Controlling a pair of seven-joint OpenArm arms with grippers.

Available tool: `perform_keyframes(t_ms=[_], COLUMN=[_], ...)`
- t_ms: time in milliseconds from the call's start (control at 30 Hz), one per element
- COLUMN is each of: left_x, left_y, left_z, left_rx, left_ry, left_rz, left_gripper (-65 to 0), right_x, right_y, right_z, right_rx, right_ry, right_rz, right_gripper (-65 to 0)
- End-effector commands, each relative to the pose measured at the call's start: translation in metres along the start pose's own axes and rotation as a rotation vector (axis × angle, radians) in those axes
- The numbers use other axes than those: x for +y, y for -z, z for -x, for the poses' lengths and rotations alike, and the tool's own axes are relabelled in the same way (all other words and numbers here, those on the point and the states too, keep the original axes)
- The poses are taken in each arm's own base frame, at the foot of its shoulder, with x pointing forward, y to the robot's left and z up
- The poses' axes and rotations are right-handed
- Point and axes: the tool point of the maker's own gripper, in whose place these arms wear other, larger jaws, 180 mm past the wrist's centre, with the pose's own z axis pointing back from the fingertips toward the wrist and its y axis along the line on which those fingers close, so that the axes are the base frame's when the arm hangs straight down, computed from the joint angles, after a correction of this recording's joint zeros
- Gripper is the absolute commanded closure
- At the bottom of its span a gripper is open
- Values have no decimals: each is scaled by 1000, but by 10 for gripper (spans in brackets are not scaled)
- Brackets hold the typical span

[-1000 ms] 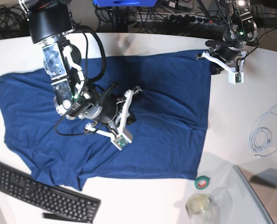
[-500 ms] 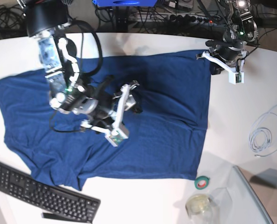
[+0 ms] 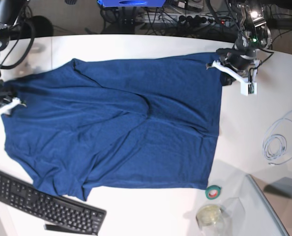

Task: Layout the t-shirt on the table in an organized manner, then fold the t-shirt properly
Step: 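Move the right gripper onto the shirt body and grasp a wrinkle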

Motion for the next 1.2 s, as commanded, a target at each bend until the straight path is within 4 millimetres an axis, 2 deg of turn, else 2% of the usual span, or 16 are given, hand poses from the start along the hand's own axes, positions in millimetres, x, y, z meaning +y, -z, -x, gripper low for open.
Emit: perform_keyframes(t_ms=[0, 33, 133, 200, 333, 400, 467, 567, 600, 633, 800, 967, 1033, 1100, 1167], left_x=[2, 2, 0, 0, 1, 5, 5, 8, 8, 9, 39, 63, 68, 68, 68], left_y=[-2, -2, -2, -2, -3, -4, -5, -8, -8, -10, -21, -29, -31, -31, -31], left_z=[-11, -11, -13, -12, -9, -8, -8, 0, 1, 4, 8, 6, 5, 5, 6], left_rx=[-37, -38, -44, -42, -35, -34, -33, -16, -14, -8, -7, -20, -23, -23, -22], left_ry=[6, 7, 4, 4, 4, 4, 4, 4, 5, 4, -21, -45, -49, -49, -49], left_rz=[1, 2, 6, 6, 4, -5, -7, -11, -12, -15, -85, -145, -157, -157, -157], left_gripper=[0, 0, 0, 0, 0, 0, 0, 0, 0, 0, 0, 0, 0, 0, 0], right_x=[-10, -16, -13, 20, 92, 134, 160, 185, 190, 193, 202, 210, 214, 214, 213], right_y=[0, 3, 6, 12, 17, 20, 28, 48, 53, 57, 71, 75, 77, 79, 81], right_z=[-10, -7, -3, -6, -28, -41, -43, -48, -48, -50, -45, -29, -30, -25, -25], right_rx=[-25, -13, 3, 10, -30, -48, -30, 25, 40, 47, 66, 108, 108, 115, 117], right_ry=[12, 23, 17, -65, -190, -233, -272, -314, -321, -325, -338, -349, -337, -334, -327], right_rz=[14, 21, 11, -68, -218, -291, -341, -379, -386, -389, -405, -419, -426, -427, -425], right_gripper=[-59, -5, -6, -8, -27, -93, -209, -417, -450, -452, -351, -329, -318, -231, -84])
